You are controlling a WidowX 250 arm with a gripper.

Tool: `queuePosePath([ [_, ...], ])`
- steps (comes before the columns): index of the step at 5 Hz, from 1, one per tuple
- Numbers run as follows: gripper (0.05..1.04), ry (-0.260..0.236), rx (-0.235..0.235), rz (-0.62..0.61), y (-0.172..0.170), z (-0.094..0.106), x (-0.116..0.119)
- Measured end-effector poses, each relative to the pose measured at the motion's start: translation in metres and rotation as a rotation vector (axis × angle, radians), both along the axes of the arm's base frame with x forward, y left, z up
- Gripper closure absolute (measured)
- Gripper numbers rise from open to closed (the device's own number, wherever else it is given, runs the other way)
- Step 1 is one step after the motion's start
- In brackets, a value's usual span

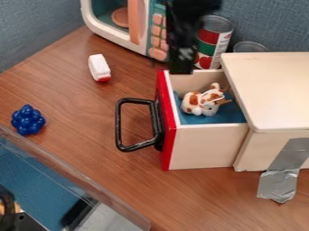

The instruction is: Take the object out of the drawer and place it on the bottom left of the table.

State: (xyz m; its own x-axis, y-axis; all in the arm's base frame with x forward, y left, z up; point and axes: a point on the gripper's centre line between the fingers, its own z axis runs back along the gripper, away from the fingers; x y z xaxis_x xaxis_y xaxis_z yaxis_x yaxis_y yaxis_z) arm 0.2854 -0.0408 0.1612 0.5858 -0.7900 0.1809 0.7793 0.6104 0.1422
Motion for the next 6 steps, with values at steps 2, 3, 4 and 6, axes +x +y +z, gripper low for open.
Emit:
queuePosePath([
  [2,0.083,-0.039,-0.007,0.129,-0.015,-0.021,0.022],
  [3,0.083,-0.033,-0.025,0.136,-0.019,-0.028,0.030],
  [4,0.083,-0.036,-0.048,0.129,-0.018,-0.033,0.035],
  [6,0.083,-0.057,-0.177,0.002,-0.023,-0.044,0.042],
])
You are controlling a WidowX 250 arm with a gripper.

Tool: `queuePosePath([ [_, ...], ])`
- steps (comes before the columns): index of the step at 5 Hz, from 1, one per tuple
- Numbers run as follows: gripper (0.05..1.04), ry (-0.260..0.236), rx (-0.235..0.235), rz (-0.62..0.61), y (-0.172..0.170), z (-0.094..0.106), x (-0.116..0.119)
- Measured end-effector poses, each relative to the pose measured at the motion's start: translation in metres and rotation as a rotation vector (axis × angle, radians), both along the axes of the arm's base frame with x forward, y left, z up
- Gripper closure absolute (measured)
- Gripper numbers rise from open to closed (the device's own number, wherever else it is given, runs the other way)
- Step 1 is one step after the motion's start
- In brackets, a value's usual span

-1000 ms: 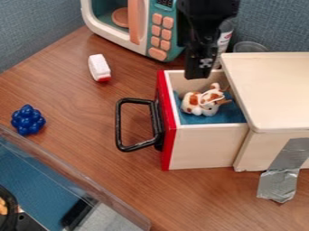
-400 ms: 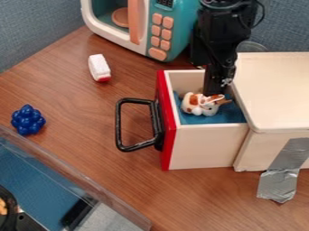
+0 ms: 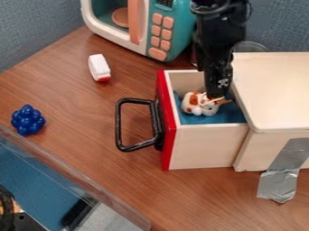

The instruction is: Take the object out of the drawer and place it on the bottom left of the table.

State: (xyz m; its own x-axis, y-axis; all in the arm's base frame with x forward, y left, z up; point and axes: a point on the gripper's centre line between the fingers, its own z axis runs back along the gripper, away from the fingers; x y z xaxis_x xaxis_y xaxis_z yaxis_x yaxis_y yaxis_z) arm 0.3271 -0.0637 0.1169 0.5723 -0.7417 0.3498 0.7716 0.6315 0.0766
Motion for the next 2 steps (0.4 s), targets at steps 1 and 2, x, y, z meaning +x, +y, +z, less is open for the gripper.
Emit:
queuePosePath([
  [1,0.083,-0.003,0.006,-0.035,0.001,-0.007,0.002],
  [2,0.083,0.028,0.025,-0.036,0.003,-0.017,0.001],
])
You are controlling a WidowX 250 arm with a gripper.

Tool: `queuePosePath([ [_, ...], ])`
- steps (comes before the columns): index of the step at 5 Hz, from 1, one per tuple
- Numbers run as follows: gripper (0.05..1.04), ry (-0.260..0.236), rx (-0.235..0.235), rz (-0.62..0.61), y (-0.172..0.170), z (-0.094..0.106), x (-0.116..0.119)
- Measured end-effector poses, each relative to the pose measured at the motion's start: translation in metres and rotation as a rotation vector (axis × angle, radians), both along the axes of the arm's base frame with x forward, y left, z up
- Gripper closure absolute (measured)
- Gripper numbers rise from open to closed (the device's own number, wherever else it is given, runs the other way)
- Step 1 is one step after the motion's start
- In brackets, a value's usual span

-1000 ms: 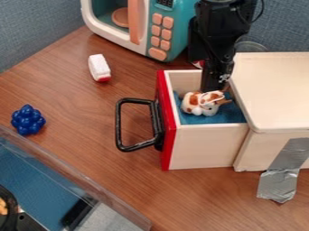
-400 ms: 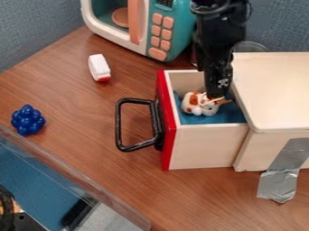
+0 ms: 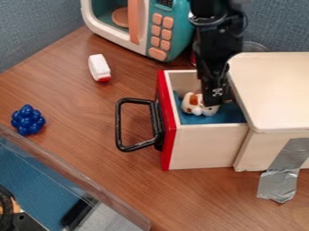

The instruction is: Take the object out of the drawer and place it on the bottom left of the table.

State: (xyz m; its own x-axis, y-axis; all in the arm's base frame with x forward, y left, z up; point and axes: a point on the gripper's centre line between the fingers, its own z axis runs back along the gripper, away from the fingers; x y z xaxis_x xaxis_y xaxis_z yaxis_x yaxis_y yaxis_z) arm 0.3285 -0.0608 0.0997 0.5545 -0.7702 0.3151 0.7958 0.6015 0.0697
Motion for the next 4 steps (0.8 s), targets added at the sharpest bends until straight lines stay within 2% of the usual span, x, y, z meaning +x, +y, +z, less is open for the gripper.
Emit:
queuePosePath([
  [1,0.083,0.012,0.019,-0.009,-0.002,-0.005,-0.001],
  [3,0.083,0.024,0.013,0.019,0.000,-0.012,0.002],
  [4,0.083,0.044,0.012,0.039,0.003,-0.018,0.002],
])
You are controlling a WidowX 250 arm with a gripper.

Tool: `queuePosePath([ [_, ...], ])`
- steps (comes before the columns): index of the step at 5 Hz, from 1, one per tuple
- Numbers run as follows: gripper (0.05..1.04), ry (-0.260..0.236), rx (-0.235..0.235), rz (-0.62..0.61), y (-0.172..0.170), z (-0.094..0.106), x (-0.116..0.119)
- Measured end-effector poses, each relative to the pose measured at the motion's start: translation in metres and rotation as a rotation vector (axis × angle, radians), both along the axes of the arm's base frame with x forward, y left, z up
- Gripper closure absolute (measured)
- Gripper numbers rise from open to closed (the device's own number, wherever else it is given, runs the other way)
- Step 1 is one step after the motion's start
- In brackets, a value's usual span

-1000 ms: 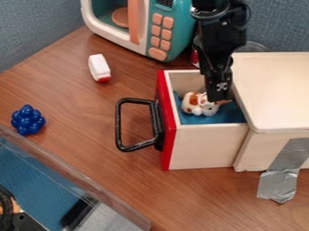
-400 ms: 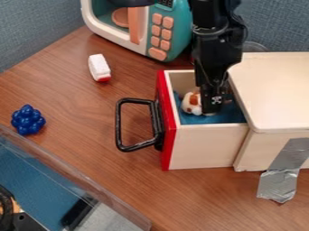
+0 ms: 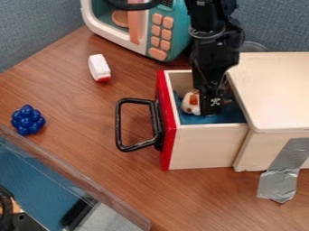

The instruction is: Take the object out of the drawer and place it on the bottom left of the table.

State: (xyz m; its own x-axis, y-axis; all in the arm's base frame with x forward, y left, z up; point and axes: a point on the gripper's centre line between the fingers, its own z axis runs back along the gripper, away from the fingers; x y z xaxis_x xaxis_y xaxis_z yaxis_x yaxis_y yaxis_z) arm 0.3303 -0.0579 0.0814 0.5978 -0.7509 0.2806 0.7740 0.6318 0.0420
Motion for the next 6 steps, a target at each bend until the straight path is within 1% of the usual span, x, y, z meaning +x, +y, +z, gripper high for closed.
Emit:
queuePosePath([
  [1,0.085,0.049,-0.008,0.027,0.006,-0.009,-0.002],
  [2,0.139,0.076,-0.004,0.053,0.007,-0.015,0.003],
  [3,0.429,0.080,0.001,0.059,0.008,-0.016,0.009],
  [4,0.641,0.080,-0.004,0.044,0.006,-0.016,0.008],
  [5,0.712,0.062,-0.035,0.008,-0.003,-0.002,0.002],
  [6,0.793,0.011,-0.061,-0.060,-0.019,0.023,-0.004],
])
